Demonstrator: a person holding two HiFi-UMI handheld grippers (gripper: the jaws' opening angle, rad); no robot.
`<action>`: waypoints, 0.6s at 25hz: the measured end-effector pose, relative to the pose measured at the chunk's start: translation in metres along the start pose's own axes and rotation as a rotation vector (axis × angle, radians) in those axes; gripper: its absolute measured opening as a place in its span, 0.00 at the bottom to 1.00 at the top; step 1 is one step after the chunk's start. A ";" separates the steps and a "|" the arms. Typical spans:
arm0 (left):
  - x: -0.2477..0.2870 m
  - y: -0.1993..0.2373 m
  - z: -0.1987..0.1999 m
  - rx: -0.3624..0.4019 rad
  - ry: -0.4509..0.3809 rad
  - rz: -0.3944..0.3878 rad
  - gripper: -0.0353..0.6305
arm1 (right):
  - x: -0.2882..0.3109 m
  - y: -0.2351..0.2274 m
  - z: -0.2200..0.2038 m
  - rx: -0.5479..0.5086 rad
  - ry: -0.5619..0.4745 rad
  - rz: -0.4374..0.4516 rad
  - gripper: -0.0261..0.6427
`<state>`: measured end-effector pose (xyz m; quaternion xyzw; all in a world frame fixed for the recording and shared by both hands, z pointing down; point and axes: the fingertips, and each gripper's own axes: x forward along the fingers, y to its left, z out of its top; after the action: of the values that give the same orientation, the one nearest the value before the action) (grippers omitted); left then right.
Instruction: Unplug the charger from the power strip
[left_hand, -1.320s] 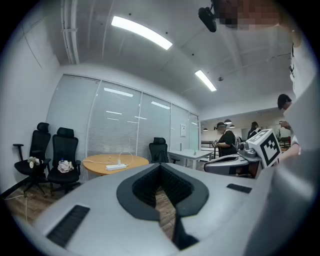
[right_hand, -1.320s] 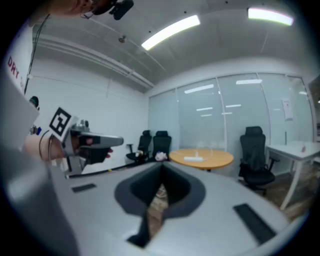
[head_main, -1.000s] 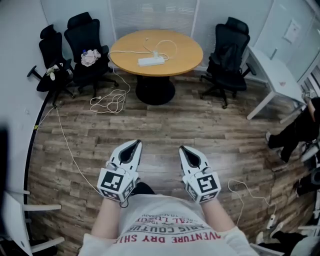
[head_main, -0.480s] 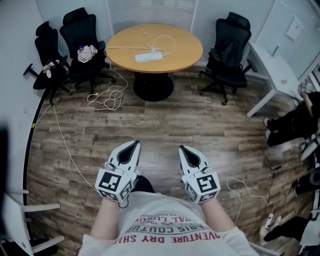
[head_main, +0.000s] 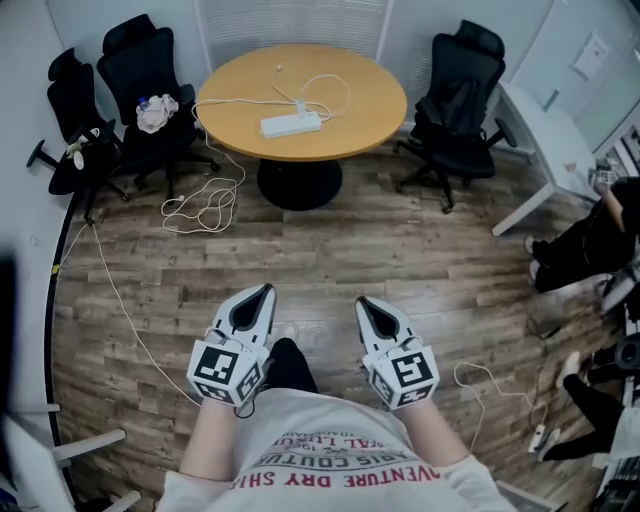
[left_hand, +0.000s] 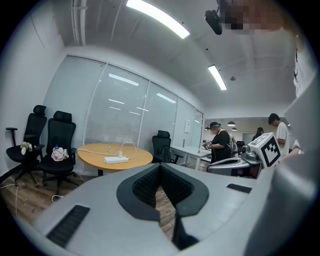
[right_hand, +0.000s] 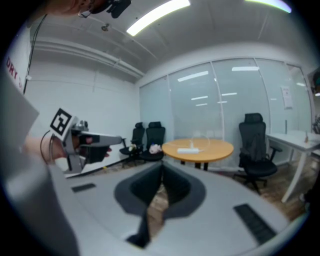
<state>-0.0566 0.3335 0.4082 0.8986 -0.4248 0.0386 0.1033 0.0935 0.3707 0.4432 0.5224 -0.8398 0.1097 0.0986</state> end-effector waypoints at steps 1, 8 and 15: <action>0.013 0.011 0.005 -0.005 -0.002 -0.009 0.10 | 0.014 -0.006 0.005 0.002 0.005 -0.006 0.08; 0.104 0.107 0.041 -0.003 0.001 -0.065 0.10 | 0.126 -0.047 0.053 0.015 0.001 -0.080 0.08; 0.171 0.182 0.082 0.022 0.007 -0.093 0.10 | 0.208 -0.076 0.089 0.044 0.008 -0.133 0.08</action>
<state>-0.0902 0.0741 0.3830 0.9183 -0.3815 0.0417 0.0968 0.0668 0.1347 0.4228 0.5787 -0.8002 0.1235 0.0977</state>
